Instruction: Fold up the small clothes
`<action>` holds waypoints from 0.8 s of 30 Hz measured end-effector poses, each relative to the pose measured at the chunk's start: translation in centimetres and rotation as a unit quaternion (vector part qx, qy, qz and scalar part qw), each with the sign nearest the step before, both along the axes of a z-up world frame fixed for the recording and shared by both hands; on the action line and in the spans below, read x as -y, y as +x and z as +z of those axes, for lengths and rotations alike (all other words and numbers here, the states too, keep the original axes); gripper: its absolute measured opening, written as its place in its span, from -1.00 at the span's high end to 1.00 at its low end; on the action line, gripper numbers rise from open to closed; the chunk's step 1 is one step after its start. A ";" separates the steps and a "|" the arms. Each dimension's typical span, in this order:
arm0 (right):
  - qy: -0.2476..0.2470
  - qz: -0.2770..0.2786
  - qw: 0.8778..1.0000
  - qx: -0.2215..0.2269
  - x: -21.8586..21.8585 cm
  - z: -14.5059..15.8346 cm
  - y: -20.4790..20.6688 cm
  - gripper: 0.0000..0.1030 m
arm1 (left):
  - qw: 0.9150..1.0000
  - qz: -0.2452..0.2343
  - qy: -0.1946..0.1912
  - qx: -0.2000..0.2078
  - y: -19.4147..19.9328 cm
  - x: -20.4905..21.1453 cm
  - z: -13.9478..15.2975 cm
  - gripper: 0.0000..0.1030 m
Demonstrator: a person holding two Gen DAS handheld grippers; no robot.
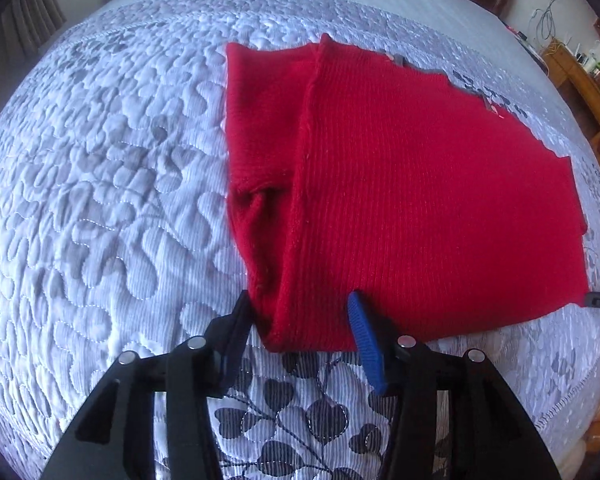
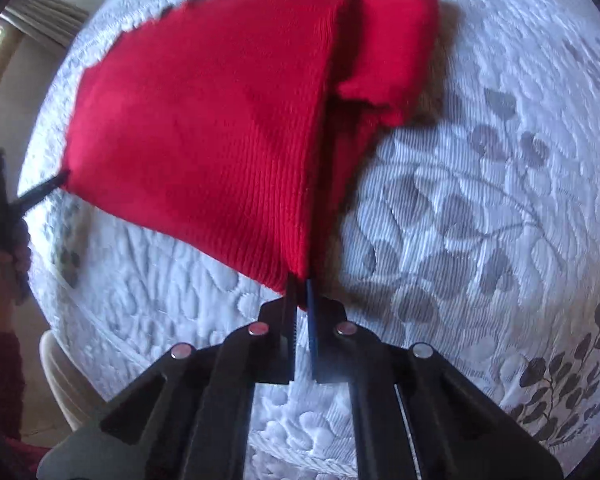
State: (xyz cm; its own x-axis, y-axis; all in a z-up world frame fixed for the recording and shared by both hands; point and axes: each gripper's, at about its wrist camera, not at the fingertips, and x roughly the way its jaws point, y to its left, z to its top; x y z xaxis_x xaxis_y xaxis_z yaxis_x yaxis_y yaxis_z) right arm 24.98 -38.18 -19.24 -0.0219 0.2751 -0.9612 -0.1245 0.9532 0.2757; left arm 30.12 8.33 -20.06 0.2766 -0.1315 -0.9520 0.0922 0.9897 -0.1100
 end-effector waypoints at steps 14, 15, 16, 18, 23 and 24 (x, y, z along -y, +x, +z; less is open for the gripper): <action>0.059 -0.059 0.996 -0.012 2.7 1.3 -0.3 0.07 | 0.994 0.058 -0.076 -0.047 -0.1 -3.3 1.1 -0.38; 0.061 -0.062 0.996 -0.015 2.8 1.0 -0.1 0.05 | 0.994 0.057 -0.074 -0.048 0.0 -3.3 1.0 -0.38; 0.063 -0.064 0.996 -0.020 2.6 0.5 0.0 0.05 | 0.995 0.054 -0.071 -0.048 0.1 -2.9 0.8 -0.38; 0.071 -0.066 0.995 -0.025 2.4 -0.3 0.2 0.06 | 0.996 0.050 -0.065 -0.046 0.5 -2.4 0.5 -0.39; 0.116 -0.084 0.989 -0.030 2.4 -1.3 1.6 0.09 | 0.994 0.045 -0.084 -0.053 1.9 -1.2 0.0 -0.40; 0.129 -0.089 0.987 -0.032 2.5 -1.5 1.8 0.22 | 0.993 0.046 -0.090 -0.054 2.1 -1.1 -0.1 -0.40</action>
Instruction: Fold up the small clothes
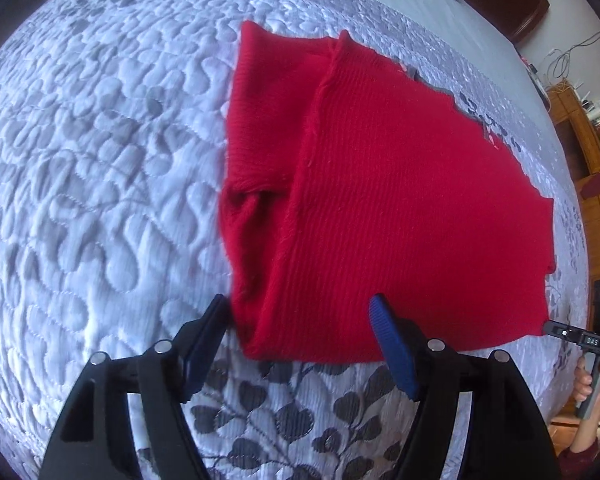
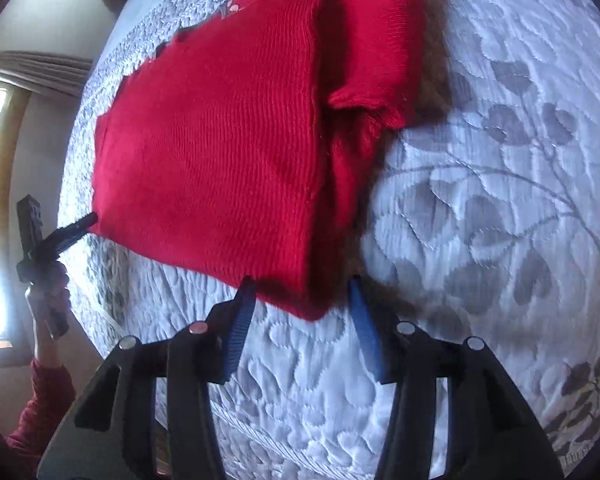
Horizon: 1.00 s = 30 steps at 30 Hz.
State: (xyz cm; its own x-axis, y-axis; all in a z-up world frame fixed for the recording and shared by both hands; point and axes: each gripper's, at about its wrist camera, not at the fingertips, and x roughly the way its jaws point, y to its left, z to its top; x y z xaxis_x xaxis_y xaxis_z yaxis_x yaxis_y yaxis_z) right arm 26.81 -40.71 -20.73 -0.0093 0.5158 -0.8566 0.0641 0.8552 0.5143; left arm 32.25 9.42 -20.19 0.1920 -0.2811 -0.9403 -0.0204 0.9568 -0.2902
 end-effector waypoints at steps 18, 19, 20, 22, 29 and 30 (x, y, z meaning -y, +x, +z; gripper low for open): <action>-0.045 0.021 0.997 0.063 0.4 5.9 -4.2 0.91 | 1.000 0.007 0.009 0.021 -3.5 1.7 3.7 0.84; -0.048 0.021 0.997 0.063 0.6 6.1 -4.8 0.91 | 1.000 0.004 0.006 0.020 -4.2 2.1 4.0 0.84; -0.050 0.020 0.997 0.061 1.0 6.4 -5.6 0.91 | 1.000 0.000 0.003 0.019 -5.4 2.4 4.3 0.84; -0.051 0.018 0.997 0.059 2.1 7.0 -7.7 0.91 | 1.000 -0.006 0.002 0.018 -7.2 2.9 4.7 0.84; -0.067 0.029 0.996 0.043 4.7 8.1 -16.7 0.92 | 0.999 -0.029 -0.019 0.002 -15.7 4.4 5.3 0.84; -0.070 0.033 0.996 0.042 4.9 8.1 -17.8 0.92 | 0.999 -0.033 -0.020 0.002 -16.8 4.4 5.4 0.84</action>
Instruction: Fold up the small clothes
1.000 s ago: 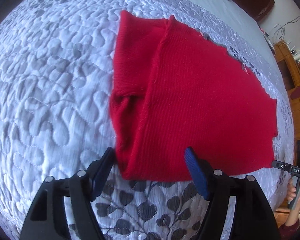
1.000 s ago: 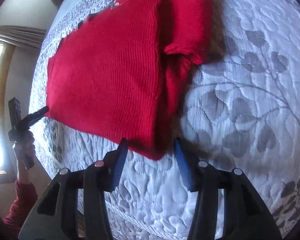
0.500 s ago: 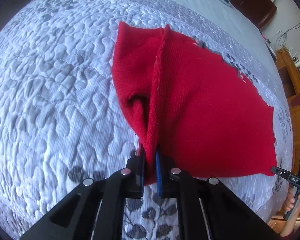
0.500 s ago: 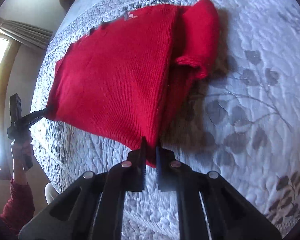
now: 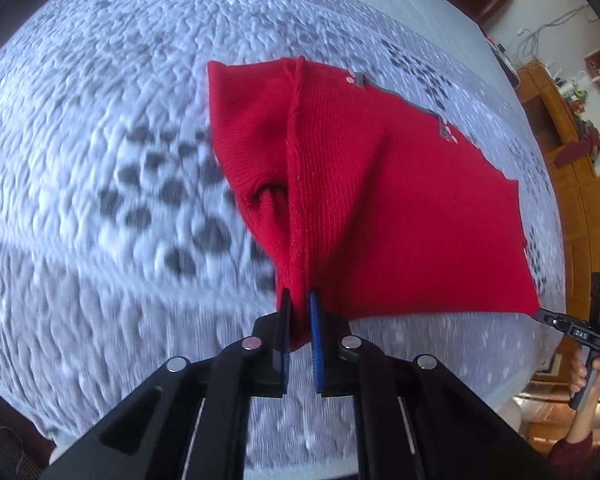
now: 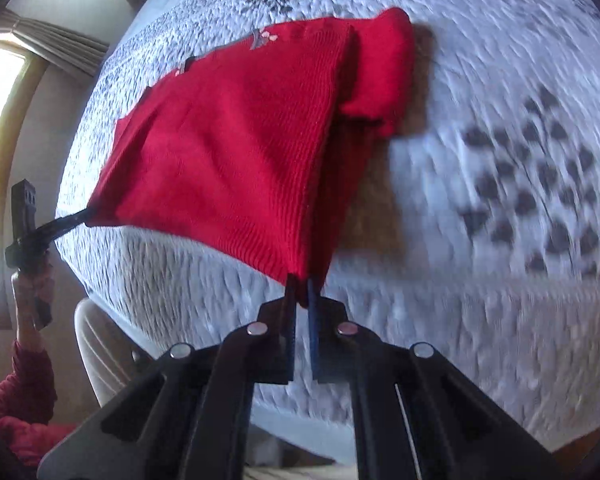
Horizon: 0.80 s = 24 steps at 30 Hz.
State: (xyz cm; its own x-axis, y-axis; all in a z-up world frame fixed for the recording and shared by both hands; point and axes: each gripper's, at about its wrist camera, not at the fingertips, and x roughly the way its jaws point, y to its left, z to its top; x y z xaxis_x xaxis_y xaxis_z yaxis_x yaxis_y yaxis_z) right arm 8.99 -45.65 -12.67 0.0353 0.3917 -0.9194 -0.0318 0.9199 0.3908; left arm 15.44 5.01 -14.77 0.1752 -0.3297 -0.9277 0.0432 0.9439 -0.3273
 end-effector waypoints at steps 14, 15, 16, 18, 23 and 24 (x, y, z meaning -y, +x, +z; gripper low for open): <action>-0.005 -0.050 0.998 0.037 1.6 0.2 -0.6 0.85 | 0.998 0.017 0.039 0.046 -1.7 -1.4 0.8 0.79; -0.004 -0.048 0.998 0.044 1.4 0.8 0.7 0.76 | 0.998 0.017 0.038 0.055 -1.0 -1.4 1.6 0.74; -0.004 -0.047 0.998 0.047 1.2 1.1 1.9 0.75 | 0.997 0.016 0.039 0.063 -0.1 -1.2 2.3 0.60; -0.005 -0.042 0.998 0.053 1.0 1.7 4.8 0.70 | 0.996 0.010 0.049 0.073 2.4 -0.5 3.2 0.14; -0.020 -0.044 0.998 0.039 0.7 0.0 13.1 0.45 | 0.997 -0.016 0.056 0.059 9.3 1.8 2.4 0.02; -0.019 -0.048 0.998 0.031 0.8 -0.6 14.5 0.45 | 0.997 -0.015 0.054 0.053 10.5 2.1 1.8 0.02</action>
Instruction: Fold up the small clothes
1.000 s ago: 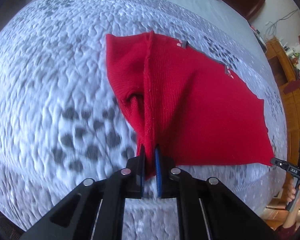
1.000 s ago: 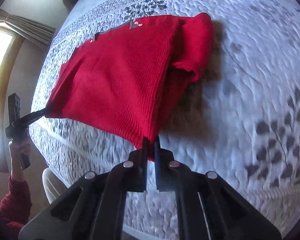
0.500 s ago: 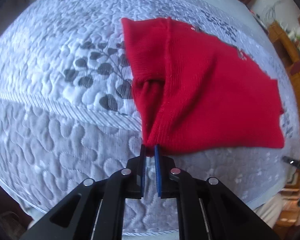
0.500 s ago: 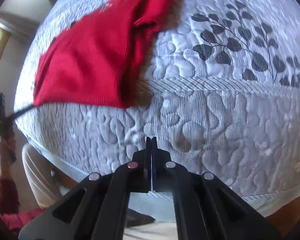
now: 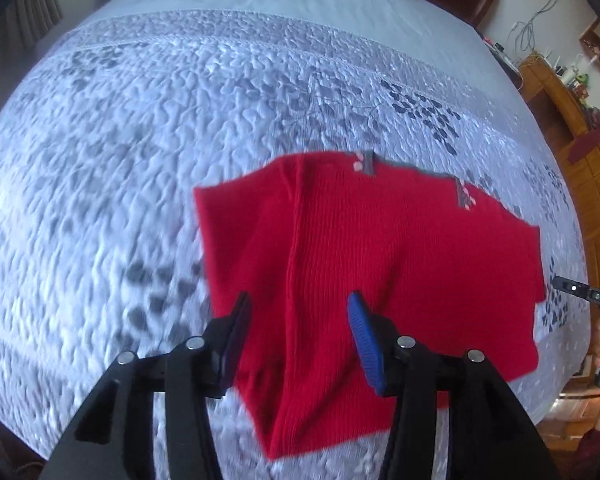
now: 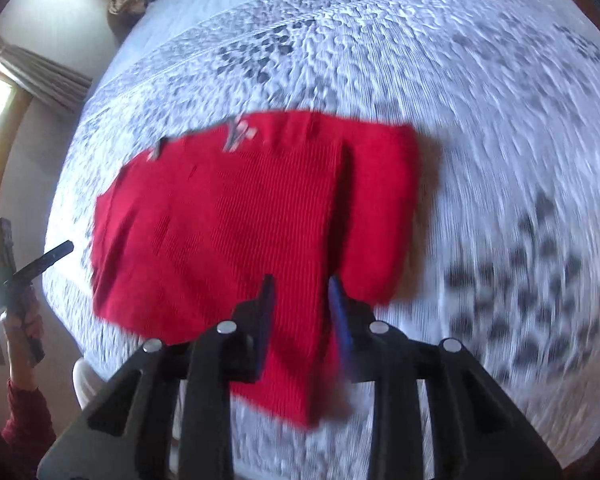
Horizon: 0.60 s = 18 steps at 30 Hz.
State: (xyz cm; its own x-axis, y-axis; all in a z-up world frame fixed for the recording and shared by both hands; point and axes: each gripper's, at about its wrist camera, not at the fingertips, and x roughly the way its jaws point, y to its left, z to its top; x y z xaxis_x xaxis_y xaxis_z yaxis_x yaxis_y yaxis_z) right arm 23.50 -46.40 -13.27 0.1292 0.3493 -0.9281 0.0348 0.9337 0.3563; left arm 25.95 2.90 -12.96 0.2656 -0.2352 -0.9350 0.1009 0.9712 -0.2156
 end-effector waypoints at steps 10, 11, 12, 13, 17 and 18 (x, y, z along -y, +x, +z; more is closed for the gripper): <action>0.037 -0.024 0.998 -0.049 1.7 -5.9 6.9 0.25 | 0.998 0.000 -0.025 -0.055 6.0 0.7 -6.2 0.03; 0.036 -0.019 0.998 -0.044 1.7 -6.1 7.1 0.36 | 0.998 0.001 -0.029 -0.056 6.4 0.8 -6.6 0.06; 0.033 -0.017 0.998 -0.042 1.6 -6.0 7.0 0.55 | 0.998 0.000 -0.030 -0.055 6.7 0.9 -6.8 0.06; 0.030 -0.015 0.999 -0.037 1.4 -6.1 7.2 0.63 | 0.998 0.000 -0.029 -0.053 6.9 1.0 -6.8 0.09; 0.033 -0.012 0.999 -0.005 0.9 -5.3 7.6 0.92 | 0.998 0.010 -0.026 -0.049 8.2 0.8 -7.0 0.74; 0.041 -0.012 0.999 0.010 0.9 -4.6 7.5 0.93 | 0.998 0.019 -0.041 -0.050 8.3 0.3 -6.8 0.91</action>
State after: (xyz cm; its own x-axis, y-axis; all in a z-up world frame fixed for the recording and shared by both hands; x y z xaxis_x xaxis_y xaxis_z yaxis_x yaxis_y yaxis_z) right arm 30.97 -47.32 -17.83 0.1571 0.4212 -0.8932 0.0486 0.9001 0.4330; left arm 34.25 2.57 -19.81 0.1818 -0.3037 -0.9353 0.0380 0.9526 -0.3019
